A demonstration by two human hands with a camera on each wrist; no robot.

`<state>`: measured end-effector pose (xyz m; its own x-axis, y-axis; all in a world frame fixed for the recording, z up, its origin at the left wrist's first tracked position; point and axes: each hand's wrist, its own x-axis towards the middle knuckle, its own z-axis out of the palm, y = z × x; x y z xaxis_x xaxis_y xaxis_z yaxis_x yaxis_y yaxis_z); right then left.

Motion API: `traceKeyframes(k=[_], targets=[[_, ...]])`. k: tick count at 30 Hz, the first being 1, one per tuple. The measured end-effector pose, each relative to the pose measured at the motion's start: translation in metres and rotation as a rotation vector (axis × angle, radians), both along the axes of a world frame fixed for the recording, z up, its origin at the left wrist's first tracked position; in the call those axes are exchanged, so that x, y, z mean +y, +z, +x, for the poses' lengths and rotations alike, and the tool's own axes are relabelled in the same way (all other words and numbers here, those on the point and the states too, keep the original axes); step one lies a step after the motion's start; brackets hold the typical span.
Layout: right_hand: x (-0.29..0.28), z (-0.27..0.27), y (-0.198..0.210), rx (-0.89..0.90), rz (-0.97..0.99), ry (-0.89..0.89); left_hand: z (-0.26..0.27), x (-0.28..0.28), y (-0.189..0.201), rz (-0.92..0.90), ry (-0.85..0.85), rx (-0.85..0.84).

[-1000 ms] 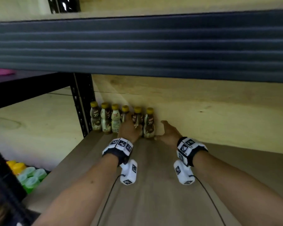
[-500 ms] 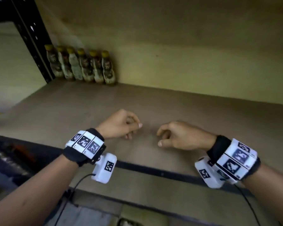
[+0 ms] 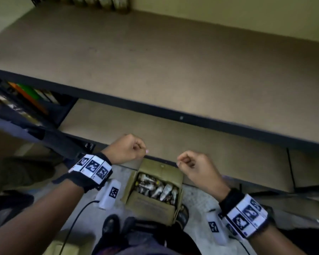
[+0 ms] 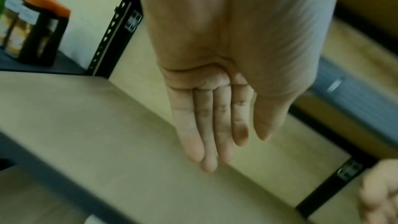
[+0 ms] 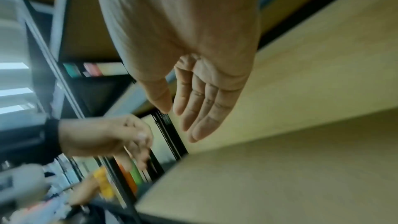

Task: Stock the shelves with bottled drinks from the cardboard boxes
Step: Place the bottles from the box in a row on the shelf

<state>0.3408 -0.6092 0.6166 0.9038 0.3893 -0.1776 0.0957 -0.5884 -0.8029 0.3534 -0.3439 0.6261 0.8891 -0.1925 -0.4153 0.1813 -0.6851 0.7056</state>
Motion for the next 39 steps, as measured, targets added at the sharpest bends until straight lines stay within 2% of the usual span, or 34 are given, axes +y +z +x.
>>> traceKeyframes(k=[4, 8, 11, 14, 19, 22, 27, 31, 34, 37, 39], targets=[[0.010, -0.036, -0.092, 0.250, -0.269, 0.031, -0.016, 0.027, -0.063, 0.126, -0.098, 0.126], [0.035, -0.079, -0.150, 0.435, -0.428, -0.043, -0.045, 0.059, -0.122, 0.206, -0.199, 0.243], [0.055, -0.113, -0.181, 0.587, -0.505, -0.057, -0.086, 0.083, -0.150, 0.266, -0.201, 0.364], [0.067, -0.140, -0.210, 0.697, -0.485, -0.084, -0.118, 0.099, -0.185, 0.331, -0.231, 0.463], [0.079, -0.162, -0.265, 0.815, -0.428, -0.040, -0.162, 0.105, -0.245, 0.378, -0.219, 0.520], [0.070, -0.172, -0.313, 0.874, -0.453, -0.039, -0.183, 0.097, -0.293, 0.430, -0.190, 0.573], [0.046, -0.171, -0.397, 0.927, -0.490, -0.051, -0.204, 0.067, -0.381, 0.471, -0.171, 0.601], [0.021, -0.157, -0.473, 0.890, -0.489, -0.094, -0.204, 0.043, -0.468, 0.464, -0.279, 0.569], [0.008, -0.146, -0.525, 0.781, -0.536, -0.104, -0.190, 0.033, -0.530, 0.464, -0.333, 0.524], [0.003, -0.133, -0.568, 0.621, -0.560, -0.069, -0.164, 0.024, -0.581, 0.463, -0.410, 0.398], [0.003, -0.127, -0.592, 0.519, -0.565, -0.051, -0.146, 0.017, -0.609, 0.484, -0.389, 0.301]])
